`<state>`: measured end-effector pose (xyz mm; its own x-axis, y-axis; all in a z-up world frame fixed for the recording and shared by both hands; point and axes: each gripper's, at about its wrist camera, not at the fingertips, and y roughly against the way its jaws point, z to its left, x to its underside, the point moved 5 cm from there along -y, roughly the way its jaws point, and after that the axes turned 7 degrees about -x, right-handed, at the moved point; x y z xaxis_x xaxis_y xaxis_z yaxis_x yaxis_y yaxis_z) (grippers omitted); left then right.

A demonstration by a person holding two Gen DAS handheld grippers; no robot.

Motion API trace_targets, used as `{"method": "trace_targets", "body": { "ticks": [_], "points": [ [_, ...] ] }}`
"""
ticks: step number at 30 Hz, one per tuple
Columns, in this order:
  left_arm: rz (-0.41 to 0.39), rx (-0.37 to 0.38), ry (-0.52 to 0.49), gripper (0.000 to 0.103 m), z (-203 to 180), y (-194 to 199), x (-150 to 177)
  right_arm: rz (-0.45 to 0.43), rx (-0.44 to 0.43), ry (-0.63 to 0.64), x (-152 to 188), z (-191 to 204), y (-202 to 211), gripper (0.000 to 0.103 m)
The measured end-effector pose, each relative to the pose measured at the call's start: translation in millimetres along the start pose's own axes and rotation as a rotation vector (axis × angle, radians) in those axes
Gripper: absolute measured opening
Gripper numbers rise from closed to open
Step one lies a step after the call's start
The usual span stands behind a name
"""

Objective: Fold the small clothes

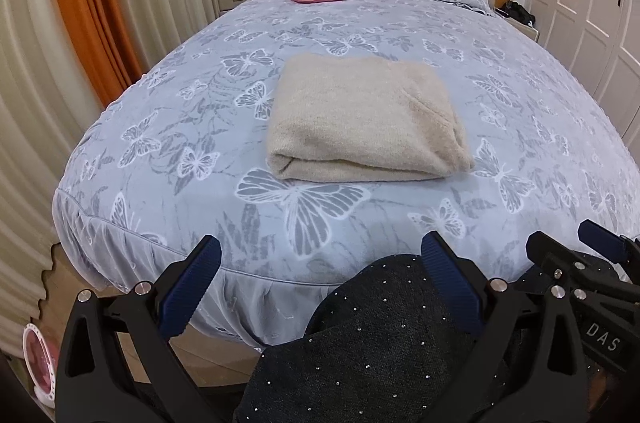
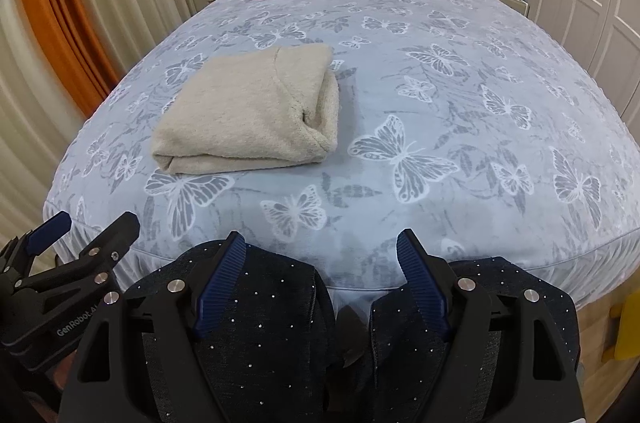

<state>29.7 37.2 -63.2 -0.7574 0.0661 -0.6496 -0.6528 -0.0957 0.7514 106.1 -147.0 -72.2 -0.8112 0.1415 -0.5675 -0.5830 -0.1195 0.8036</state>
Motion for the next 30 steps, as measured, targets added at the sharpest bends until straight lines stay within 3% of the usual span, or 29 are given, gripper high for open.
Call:
{"method": "trace_targets", "body": {
  "ticks": [30],
  "points": [
    [-0.021,-0.016,-0.031,0.098,-1.1,-1.6,1.5,0.007,0.002,-0.001,1.6,3.4,-4.5,0.076]
  ]
}}
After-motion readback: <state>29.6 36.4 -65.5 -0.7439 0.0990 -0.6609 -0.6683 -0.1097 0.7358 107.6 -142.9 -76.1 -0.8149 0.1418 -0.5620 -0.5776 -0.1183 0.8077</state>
